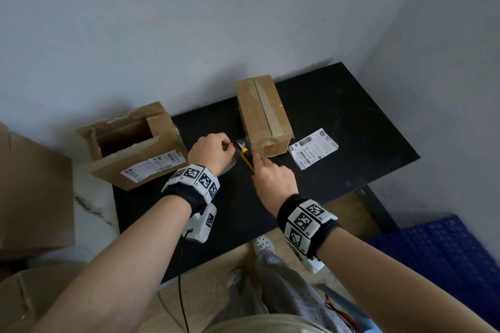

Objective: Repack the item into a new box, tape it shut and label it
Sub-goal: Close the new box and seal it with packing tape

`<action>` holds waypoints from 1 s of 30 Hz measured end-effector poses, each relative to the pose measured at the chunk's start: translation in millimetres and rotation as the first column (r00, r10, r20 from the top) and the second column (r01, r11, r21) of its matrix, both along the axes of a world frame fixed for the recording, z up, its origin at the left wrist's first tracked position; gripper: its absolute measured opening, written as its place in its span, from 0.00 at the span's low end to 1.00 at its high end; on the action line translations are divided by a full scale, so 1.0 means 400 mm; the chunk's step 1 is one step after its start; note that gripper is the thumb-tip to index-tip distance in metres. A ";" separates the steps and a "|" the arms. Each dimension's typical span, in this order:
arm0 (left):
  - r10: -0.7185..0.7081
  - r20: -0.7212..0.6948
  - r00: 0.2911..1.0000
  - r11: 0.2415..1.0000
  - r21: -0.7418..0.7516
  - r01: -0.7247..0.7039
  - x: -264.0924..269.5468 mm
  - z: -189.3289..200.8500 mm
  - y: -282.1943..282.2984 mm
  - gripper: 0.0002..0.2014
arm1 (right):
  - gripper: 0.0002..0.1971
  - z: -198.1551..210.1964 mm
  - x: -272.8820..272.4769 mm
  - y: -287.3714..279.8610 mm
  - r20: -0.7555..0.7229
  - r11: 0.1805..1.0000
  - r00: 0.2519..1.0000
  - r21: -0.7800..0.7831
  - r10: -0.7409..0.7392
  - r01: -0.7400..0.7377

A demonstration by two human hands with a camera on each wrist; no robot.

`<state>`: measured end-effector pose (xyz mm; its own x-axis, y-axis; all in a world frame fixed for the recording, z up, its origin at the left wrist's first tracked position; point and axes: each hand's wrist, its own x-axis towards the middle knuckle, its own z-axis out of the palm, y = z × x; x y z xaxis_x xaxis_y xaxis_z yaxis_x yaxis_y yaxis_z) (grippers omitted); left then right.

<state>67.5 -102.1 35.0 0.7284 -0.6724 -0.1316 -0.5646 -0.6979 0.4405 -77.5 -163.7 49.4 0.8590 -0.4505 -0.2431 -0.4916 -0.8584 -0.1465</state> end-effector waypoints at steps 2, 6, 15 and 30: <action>-0.012 -0.006 1.000 1.000 -0.006 0.012 0.001 -0.003 0.001 0.07 | 0.30 0.010 -0.003 0.003 -0.060 0.999 0.998 -0.038 0.031 -0.033; -0.039 -0.003 0.999 0.999 0.017 0.039 0.002 -0.005 0.003 0.07 | 0.33 0.043 0.003 0.011 -0.170 0.984 0.976 -0.095 0.135 -0.153; -0.091 0.021 0.996 0.992 0.087 0.089 -0.006 0.000 -0.007 0.08 | 0.30 0.068 0.007 0.006 -0.272 0.955 0.943 -0.167 0.192 -0.243; -0.045 -0.102 0.994 0.999 0.025 0.048 0.011 -0.013 0.005 0.05 | 0.23 -0.113 -0.037 -0.081 -0.178 0.923 0.973 0.329 -0.149 0.202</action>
